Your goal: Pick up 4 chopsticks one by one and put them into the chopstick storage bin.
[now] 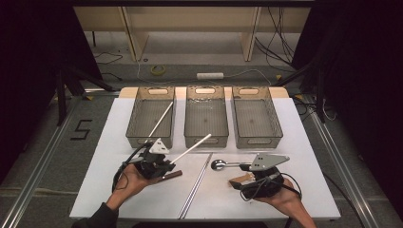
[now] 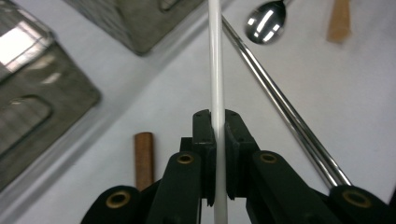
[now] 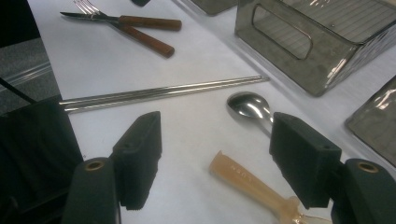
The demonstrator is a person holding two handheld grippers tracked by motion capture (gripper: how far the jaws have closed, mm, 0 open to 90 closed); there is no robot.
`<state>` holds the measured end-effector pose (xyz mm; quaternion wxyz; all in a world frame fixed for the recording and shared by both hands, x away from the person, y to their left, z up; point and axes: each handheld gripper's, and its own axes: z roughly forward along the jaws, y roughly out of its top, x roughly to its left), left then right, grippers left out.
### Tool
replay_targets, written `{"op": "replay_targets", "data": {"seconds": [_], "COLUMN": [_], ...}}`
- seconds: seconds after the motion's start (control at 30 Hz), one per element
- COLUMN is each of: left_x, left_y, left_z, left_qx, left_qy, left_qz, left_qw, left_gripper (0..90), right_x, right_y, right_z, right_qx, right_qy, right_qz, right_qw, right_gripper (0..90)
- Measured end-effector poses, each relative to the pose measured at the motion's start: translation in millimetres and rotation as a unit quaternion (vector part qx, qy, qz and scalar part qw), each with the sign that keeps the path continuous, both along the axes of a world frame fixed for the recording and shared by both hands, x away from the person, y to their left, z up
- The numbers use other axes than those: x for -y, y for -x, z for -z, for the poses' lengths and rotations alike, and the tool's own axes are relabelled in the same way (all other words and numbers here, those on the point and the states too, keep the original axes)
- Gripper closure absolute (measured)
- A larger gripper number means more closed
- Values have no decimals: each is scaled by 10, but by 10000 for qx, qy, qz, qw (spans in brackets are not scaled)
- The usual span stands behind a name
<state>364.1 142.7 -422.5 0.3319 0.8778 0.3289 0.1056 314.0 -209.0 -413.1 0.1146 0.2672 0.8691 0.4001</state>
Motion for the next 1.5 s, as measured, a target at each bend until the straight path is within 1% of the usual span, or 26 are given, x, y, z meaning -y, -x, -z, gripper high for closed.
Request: {"op": "replay_targets", "data": {"seconds": [0.1, 0.13, 0.27, 0.4, 0.47, 0.57, 0.63, 0.7, 0.73, 0.83, 0.97, 1.0, 1.1, 1.13, 1.23, 1.27, 1.37, 1.43, 1.5], "left_x": [-88, -119, -241, -349, -387, -429, -459, -485, -497, -533, -577, -582, -605, -609, -624, -623, -638, -651, -653], "left_y": [-76, -107, -235, -380, -453, -561, -646, -733, -775, -902, -1064, -1087, -1176, -1204, -1284, -1309, -1381, -1423, -1457], "left_z": [-29, -36, -72, -112, -143, -215, -261, -291, -303, -304, -276, -272, -259, -253, -240, -232, -221, -214, -199], "left_qx": [110, 121, 165, 208, 267, 327, 375, 378, 389, 380, 333, 321, 292, 284, 255, 250, 204, 160, 126], "left_qy": [7, 54, 108, 175, 171, 229, 236, 294, 274, 337, 281, 288, 291, 311, 262, 271, 228, 239, 178], "left_qz": [-204, -273, -570, -858, -930, -1074, -1167, -1284, -1344, -1512, -1694, -1722, -1813, -1861, -1930, -1975, -2047, -2102, -2141], "left_qw": [9997, 9995, 9982, 9959, 9952, 9934, 9922, 9906, 9898, 9872, 9846, 9841, 9826, 9816, 9805, 9796, 9783, 9772, 9766], "left_gripper": [846, 846, 846, 846, 846, 846, 846, 846, 846, 846, 846, 846, 846, 846, 846, 846, 845, 845, 845], "right_x": [26, 33, 50, 64, 73, 80, 85, 89, 93, 100, 125, 129, 130, 131, 135, 137, 146, 150, 150], "right_y": [30, 40, 78, 114, 131, 162, 187, 208, 213, 230, 242, 249, 253, 255, 264, 267, 269, 269, 269], "right_z": [17, 28, 72, 102, 113, 131, 135, 133, 130, 125, 123, 122, 120, 120, 108, 104, 99, 101, 104], "right_qx": [28, 21, 11, -18, -40, -47, -30, 15, 30, 87, 93, 68, 79, 94, 128, 138, 145, 143, 138], "right_qy": [-42, -56, -48, -51, -77, -79, -131, -196, -231, -323, -443, -476, -433, -446, -517, -548, -613, -613, -604], "right_qz": [40, 45, 64, 90, 88, 70, 68, 101, 104, 179, 222, 235, 272, 269, 284, 293, 318, 320, 310], "right_qw": [10000, 10000, 10000, 9999, 9999, 9999, 9999, 9998, 9997, 9993, 9987, 9986, 9987, 9986, 9982, 9980, 9975, 9975, 9976], "right_gripper": [349, 350, 350, 350, 350, 350, 349, 346, 343, 328, 323, 318, 295, 294, 286, 284, 279, 278, 279]}}
